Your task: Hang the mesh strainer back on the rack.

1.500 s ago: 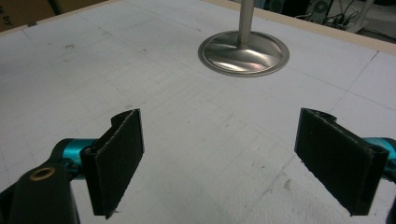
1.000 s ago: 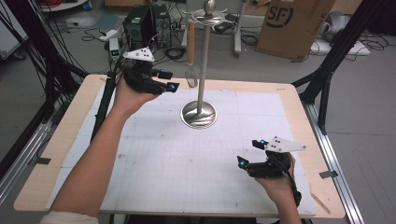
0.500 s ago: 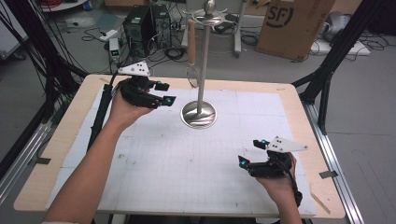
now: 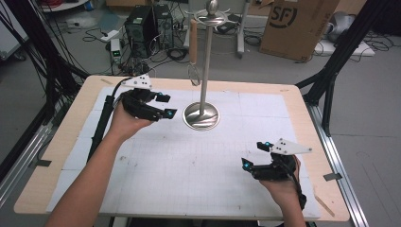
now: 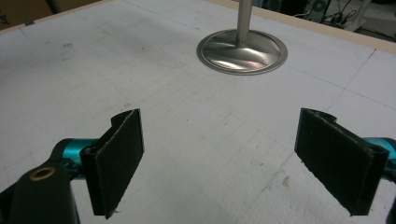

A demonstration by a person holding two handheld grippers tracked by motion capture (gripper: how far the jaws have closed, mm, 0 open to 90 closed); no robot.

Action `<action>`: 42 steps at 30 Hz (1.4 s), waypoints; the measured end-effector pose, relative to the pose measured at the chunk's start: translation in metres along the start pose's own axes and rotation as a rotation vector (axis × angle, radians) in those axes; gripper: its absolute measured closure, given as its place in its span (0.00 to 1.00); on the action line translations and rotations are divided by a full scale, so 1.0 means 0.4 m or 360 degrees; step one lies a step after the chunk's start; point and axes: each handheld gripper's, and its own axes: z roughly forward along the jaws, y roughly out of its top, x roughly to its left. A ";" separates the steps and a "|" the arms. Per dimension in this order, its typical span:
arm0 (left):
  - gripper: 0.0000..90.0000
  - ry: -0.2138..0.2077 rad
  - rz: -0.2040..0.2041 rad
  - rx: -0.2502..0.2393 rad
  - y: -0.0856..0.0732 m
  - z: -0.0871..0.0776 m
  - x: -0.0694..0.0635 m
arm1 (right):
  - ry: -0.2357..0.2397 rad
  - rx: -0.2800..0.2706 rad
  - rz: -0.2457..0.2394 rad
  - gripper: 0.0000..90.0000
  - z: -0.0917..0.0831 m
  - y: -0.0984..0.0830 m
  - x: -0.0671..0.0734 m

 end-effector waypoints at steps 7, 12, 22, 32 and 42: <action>0.35 0.0006 0.0003 0.0016 -0.020 0.007 -0.011 | 0.0002 0.0002 0.0007 0.16 0.001 0.001 0.000; 0.32 0.0002 -0.0002 0.0006 -0.034 0.005 -0.018 | 0.0003 -0.0002 0.0008 0.16 0.000 0.000 0.000; 0.24 0.0012 -0.0048 -0.0008 -0.078 -0.010 -0.017 | 0.0002 -0.0001 0.0011 0.16 0.001 -0.001 -0.004; 0.17 -0.0002 -0.0072 -0.0011 -0.118 -0.007 -0.028 | -0.0002 -0.0001 0.0010 0.16 0.004 -0.001 -0.005; 0.17 -0.0002 -0.0076 -0.0011 -0.148 -0.012 -0.040 | 0.0004 0.0004 0.0016 0.16 0.006 -0.002 -0.005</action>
